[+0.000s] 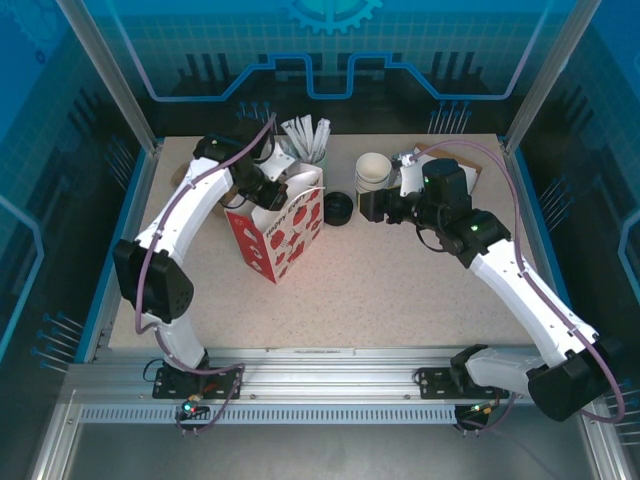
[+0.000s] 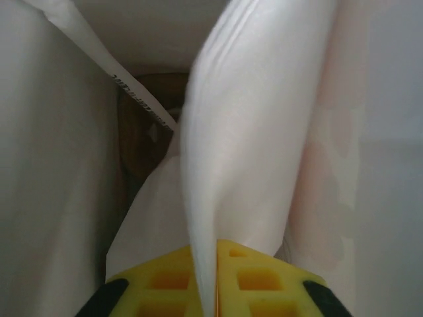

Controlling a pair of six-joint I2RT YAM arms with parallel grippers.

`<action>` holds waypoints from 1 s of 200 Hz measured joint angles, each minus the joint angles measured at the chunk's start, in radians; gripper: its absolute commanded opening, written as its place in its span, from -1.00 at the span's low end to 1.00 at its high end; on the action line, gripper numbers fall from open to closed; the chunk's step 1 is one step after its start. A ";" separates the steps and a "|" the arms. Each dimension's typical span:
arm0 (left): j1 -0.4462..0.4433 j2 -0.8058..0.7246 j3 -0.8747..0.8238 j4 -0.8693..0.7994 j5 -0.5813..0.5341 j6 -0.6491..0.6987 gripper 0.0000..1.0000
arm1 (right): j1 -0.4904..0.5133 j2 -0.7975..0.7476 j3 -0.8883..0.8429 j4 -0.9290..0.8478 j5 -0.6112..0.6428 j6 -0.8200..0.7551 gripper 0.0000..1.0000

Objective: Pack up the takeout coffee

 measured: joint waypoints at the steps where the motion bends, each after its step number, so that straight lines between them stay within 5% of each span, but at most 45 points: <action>1: 0.000 0.000 0.000 0.000 0.001 0.000 -0.51 | 0.000 0.000 0.000 0.000 0.000 0.000 0.47; 106: 0.010 -0.299 -0.109 0.243 0.005 -0.041 0.34 | -0.003 -0.010 0.000 -0.048 0.048 -0.029 0.49; 154: 0.064 -0.629 -0.504 0.590 -0.089 -0.177 0.83 | -0.007 -0.085 0.004 -0.113 0.214 -0.079 0.73; 200: 0.143 -0.978 -0.971 0.931 -0.324 -0.325 0.93 | -0.035 -0.187 -0.100 -0.082 0.463 -0.098 0.94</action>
